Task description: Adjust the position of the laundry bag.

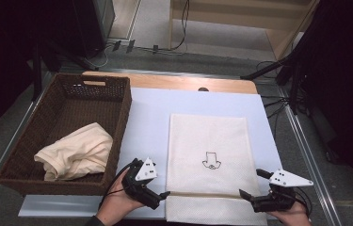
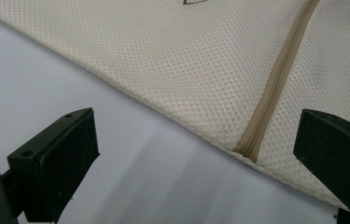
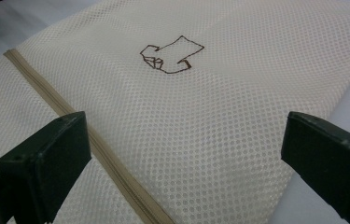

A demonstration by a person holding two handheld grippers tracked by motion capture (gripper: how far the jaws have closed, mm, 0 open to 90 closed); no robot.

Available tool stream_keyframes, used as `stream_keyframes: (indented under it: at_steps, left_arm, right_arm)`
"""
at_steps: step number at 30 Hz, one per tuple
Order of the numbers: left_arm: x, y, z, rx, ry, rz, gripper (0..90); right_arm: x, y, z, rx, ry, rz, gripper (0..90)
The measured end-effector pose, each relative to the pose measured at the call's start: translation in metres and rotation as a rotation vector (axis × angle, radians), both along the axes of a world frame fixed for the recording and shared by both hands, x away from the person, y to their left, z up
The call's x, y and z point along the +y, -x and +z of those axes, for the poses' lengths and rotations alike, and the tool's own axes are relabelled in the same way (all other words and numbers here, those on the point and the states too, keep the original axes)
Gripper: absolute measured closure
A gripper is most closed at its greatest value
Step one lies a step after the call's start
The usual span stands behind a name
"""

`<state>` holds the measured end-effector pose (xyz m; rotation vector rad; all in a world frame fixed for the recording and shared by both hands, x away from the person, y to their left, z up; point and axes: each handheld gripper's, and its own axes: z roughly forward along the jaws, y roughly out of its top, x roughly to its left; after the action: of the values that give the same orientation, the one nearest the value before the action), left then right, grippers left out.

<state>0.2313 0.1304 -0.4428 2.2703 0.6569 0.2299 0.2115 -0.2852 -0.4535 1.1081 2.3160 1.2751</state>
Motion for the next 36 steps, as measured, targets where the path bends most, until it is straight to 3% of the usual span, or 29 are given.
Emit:
stream_keyframes:
  at_steps: [25,28,36]
  left_arm:
    - [-0.006,-0.016,0.003,0.036,0.034,-0.011,0.1]
    - [-0.008,-0.02,0.003,0.041,0.034,-0.024,0.0]
    - [-0.017,-0.029,0.009,0.011,0.031,-0.029,0.2]
  right_arm:
    - [-0.01,-0.008,0.0,0.012,-0.013,-0.036,1.8]
    - [-0.007,-0.01,0.001,0.009,0.005,-0.029,1.8]
    - [-0.007,-0.01,-0.002,0.018,0.005,-0.018,1.8]
